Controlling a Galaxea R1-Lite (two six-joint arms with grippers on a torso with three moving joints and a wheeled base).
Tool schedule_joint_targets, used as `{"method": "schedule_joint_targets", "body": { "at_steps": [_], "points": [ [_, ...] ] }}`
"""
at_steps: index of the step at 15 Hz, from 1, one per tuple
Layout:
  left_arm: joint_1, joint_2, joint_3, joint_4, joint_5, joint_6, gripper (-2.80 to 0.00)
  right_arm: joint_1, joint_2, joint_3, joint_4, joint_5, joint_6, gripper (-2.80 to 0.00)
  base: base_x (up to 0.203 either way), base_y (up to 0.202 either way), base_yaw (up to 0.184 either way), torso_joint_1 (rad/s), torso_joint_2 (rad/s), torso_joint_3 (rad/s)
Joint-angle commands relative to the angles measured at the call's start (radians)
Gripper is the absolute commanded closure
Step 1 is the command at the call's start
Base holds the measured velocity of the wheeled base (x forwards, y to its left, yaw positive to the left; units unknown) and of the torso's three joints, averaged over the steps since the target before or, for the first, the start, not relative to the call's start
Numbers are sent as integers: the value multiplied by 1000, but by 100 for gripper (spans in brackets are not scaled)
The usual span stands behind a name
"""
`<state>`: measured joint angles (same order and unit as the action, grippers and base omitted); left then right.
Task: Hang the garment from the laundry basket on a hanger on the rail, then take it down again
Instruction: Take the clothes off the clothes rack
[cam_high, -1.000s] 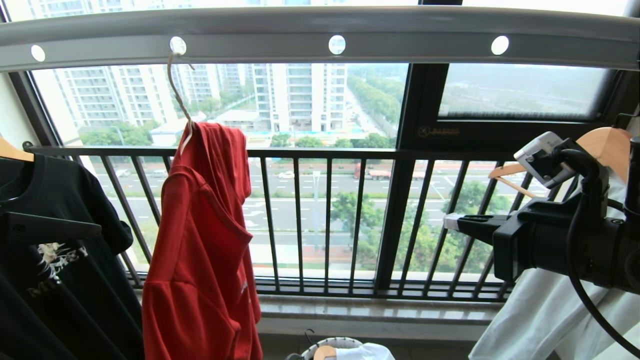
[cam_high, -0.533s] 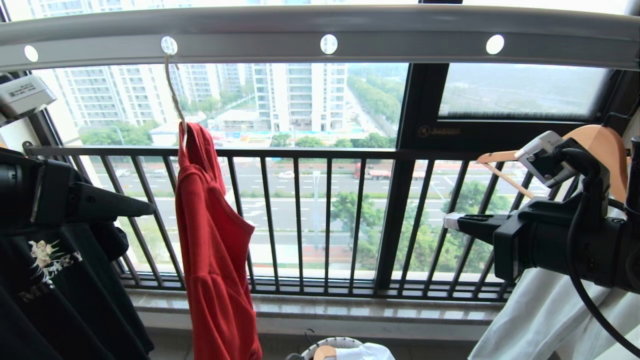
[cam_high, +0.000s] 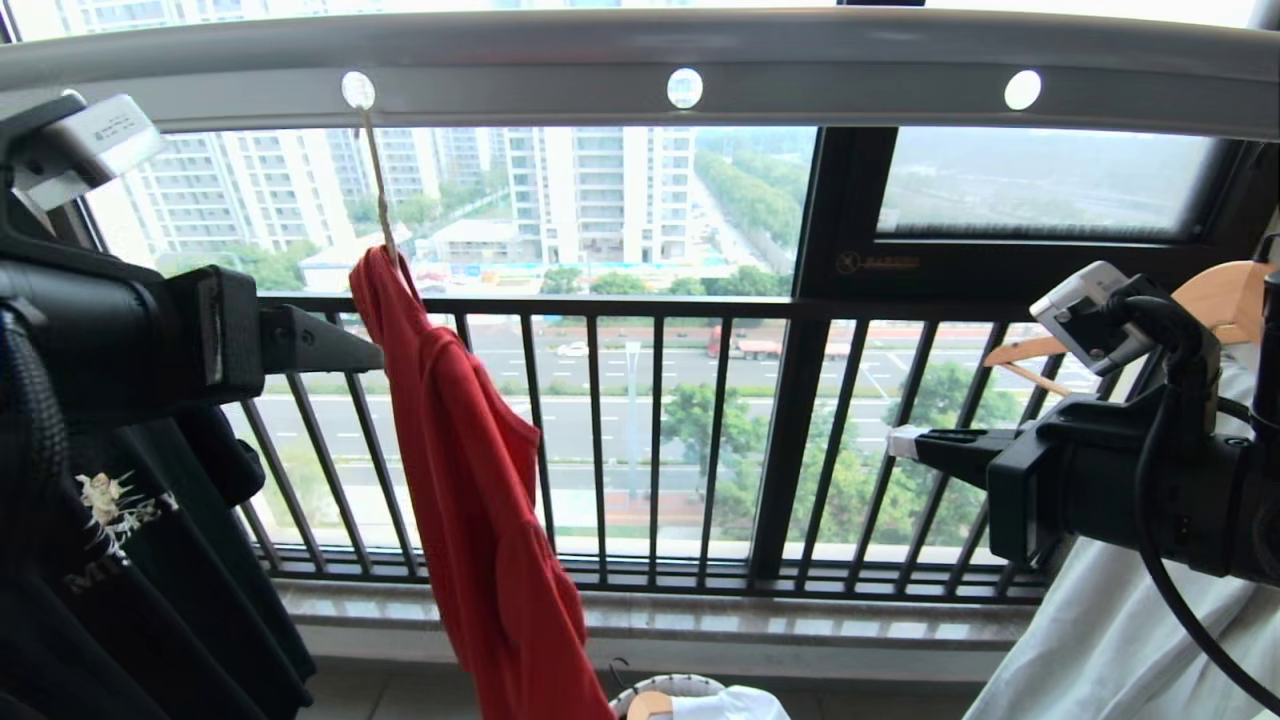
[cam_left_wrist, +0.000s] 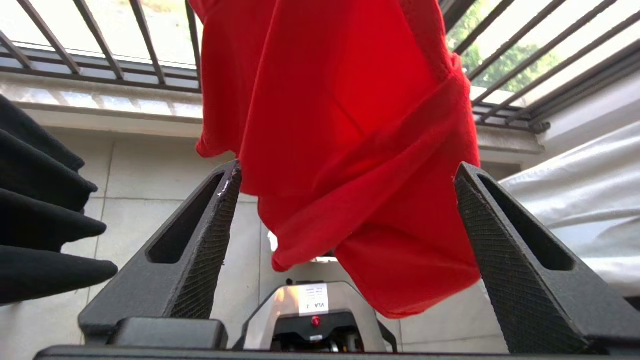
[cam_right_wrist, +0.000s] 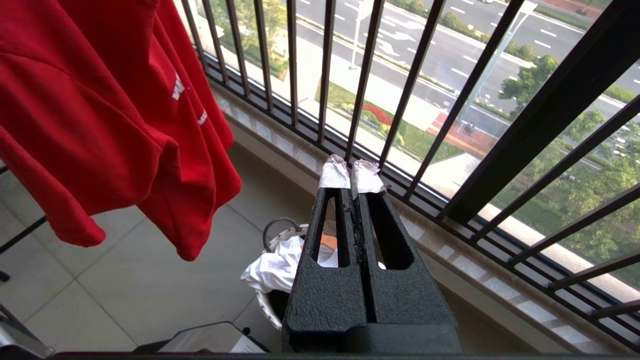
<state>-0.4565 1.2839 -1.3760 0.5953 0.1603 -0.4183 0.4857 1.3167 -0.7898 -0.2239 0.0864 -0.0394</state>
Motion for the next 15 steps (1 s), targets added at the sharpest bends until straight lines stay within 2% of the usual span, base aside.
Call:
{"method": "schedule_joint_targets", "body": {
  "at_steps": [1,6,8,10,15],
  "points": [
    [-68,31,39,-107,124,-39,-280,1,3,2,-2,1,-1,0,0,0,0,0,0,0],
    [-103,53,75,-306,135,-54,-280,1,9,4,-2,1,-1,0,0,0,0,0,0,0],
    [-123,82,90,-325,145,-49,-280,1,10,6,-2,1,-2,0,0,0,0,0,0,0],
    [-124,118,93,-327,207,-47,-280,1,10,6,-2,1,-2,0,0,0,0,0,0,0],
    [-113,116,91,-378,223,-9,-280,1,10,6,-2,1,-2,0,0,0,0,0,0,0]
  ]
}}
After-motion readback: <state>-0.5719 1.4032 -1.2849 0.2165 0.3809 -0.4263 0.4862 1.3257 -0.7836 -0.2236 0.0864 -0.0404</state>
